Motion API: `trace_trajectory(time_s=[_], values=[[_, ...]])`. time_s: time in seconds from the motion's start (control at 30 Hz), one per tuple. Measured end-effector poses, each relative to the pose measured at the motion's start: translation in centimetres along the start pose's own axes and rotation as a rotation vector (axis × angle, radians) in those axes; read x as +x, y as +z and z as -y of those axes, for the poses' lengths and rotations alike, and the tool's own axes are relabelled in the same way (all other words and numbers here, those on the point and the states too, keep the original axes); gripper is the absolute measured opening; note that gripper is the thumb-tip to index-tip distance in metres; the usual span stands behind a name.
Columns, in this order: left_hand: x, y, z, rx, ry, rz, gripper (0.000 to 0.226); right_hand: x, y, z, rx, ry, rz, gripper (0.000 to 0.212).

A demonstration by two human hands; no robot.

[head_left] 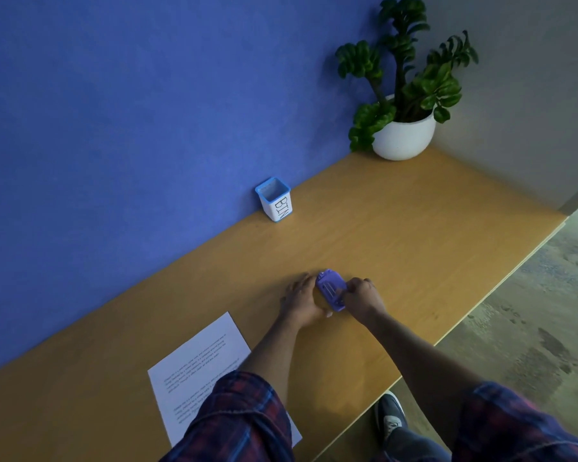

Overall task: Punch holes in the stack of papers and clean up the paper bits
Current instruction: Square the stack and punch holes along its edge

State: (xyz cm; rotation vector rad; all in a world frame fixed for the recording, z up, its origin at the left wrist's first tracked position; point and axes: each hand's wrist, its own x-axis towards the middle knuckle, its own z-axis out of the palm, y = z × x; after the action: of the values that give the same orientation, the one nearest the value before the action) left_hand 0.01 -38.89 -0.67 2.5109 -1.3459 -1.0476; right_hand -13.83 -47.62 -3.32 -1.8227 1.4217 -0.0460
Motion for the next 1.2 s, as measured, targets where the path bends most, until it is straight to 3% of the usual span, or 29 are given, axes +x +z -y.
trace_trajectory(time_s=[0.1,0.3,0.6,0.73,1.0,1.2], values=[[-1.7,-0.2,1.3,-0.116,-0.028,-0.067,0.089,-1.2,0.7,0.6,0.035,-0.044,0.018,0.017],[-5.8,-1.0,3.6,-0.664,-0.163,-0.236,0.045,-4.0,2.7,3.1,0.129,-0.151,0.116,0.019],[-11.5,-1.0,8.2,-1.069,-0.363,-0.416,0.035,-8.9,5.5,6.7,0.124,-0.295,0.349,0.027],[-13.7,-0.3,10.2,-1.115,-0.418,-0.402,0.043,-10.6,6.5,7.9,0.004,-0.346,0.445,0.017],[-17.5,0.8,12.2,-1.202,-0.433,-0.398,0.039,-13.0,8.9,9.1,-0.071,-0.344,0.455,0.010],[-19.1,1.3,13.3,-1.092,-0.406,-0.376,0.040,-13.8,9.8,9.0,-0.204,-0.383,0.436,0.008]])
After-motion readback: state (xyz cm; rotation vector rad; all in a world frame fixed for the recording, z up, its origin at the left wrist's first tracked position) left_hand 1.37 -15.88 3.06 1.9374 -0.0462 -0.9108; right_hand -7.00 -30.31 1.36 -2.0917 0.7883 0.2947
